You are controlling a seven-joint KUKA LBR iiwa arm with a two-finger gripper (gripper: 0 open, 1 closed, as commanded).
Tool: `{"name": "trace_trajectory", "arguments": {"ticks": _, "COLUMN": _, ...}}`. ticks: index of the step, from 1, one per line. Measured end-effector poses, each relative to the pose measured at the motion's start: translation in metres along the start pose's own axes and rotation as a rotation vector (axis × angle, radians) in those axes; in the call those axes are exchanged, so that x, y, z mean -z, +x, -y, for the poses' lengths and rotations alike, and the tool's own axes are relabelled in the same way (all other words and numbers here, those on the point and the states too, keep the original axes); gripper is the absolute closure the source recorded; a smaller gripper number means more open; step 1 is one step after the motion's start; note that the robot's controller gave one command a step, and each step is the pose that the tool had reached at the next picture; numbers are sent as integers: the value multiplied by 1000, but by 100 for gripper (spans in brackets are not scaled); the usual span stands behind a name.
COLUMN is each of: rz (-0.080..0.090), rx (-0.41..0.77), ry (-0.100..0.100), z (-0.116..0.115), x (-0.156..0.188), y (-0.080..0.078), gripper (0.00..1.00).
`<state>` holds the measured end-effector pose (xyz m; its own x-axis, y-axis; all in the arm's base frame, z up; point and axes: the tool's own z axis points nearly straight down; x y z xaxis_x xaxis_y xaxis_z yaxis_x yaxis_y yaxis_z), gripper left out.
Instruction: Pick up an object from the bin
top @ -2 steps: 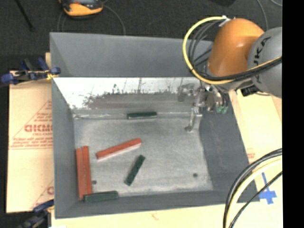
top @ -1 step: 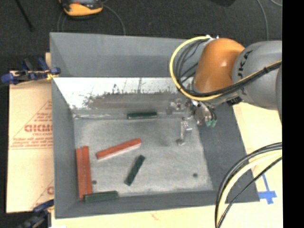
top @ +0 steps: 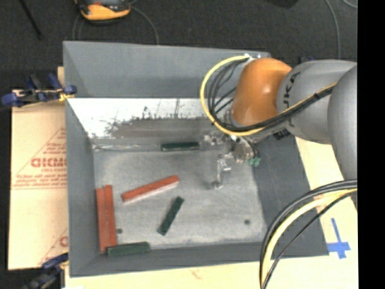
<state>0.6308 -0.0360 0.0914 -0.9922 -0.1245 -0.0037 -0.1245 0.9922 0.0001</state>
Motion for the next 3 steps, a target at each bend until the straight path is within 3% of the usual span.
{"name": "trace_trajectory", "arguments": {"ticks": 1, "rz": -3, "rx": -142, "ry": 0, "z": -55, "x": 21, "y": 6, "gripper": 0}}
{"name": "trace_trajectory", "arguments": {"ticks": 2, "rz": 7, "rx": -96, "ry": -1, "z": -80, "x": 25, "y": -1, "gripper": 0}}
{"name": "trace_trajectory", "arguments": {"ticks": 3, "rz": 0, "rx": 51, "ry": -1, "z": -165, "x": -20, "y": 3, "gripper": 100}}
